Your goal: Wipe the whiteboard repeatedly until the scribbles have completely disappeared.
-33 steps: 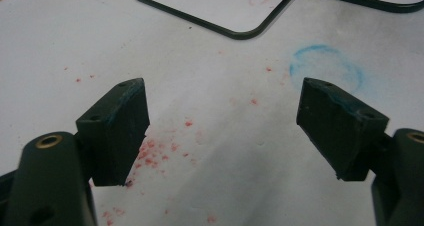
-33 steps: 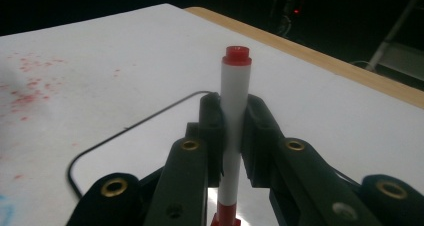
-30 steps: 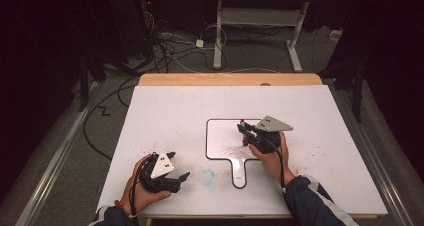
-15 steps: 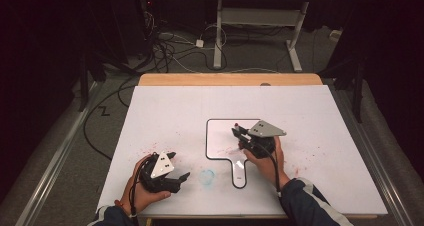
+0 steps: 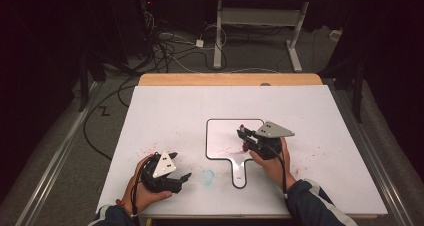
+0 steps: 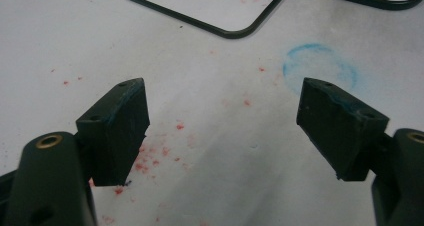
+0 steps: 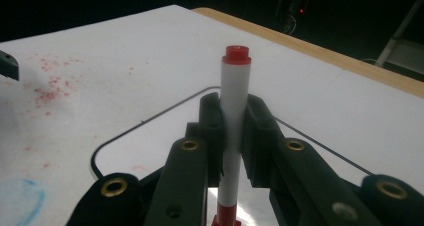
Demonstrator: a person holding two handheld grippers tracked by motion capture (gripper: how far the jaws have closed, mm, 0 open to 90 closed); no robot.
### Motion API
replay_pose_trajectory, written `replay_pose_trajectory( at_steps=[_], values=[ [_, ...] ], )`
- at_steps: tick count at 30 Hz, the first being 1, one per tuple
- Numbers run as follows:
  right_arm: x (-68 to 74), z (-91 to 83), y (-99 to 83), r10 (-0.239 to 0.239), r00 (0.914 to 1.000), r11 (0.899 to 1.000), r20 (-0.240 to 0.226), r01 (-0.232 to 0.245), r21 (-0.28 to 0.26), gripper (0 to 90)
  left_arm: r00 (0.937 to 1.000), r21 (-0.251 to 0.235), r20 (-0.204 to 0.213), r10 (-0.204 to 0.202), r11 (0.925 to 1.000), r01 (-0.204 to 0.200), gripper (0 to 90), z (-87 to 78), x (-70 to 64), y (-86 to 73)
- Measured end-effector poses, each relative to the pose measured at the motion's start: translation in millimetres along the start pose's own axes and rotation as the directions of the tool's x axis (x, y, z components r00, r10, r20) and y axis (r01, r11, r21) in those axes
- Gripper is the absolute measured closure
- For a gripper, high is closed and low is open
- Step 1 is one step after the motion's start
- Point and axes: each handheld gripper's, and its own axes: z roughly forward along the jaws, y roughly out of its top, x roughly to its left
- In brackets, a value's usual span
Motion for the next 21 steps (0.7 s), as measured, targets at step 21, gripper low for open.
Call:
replay_pose_trajectory(
  at_steps=[21],
  values=[
    [-25.4,-19.1,-12.4,0.014,0.9992,1.0,0.039,-0.013,-0.018,82.1,0.9999,-0.002,0.006,0.009,1.0,-0.009,20.3,0.1,-0.8,1.3]
  ],
)
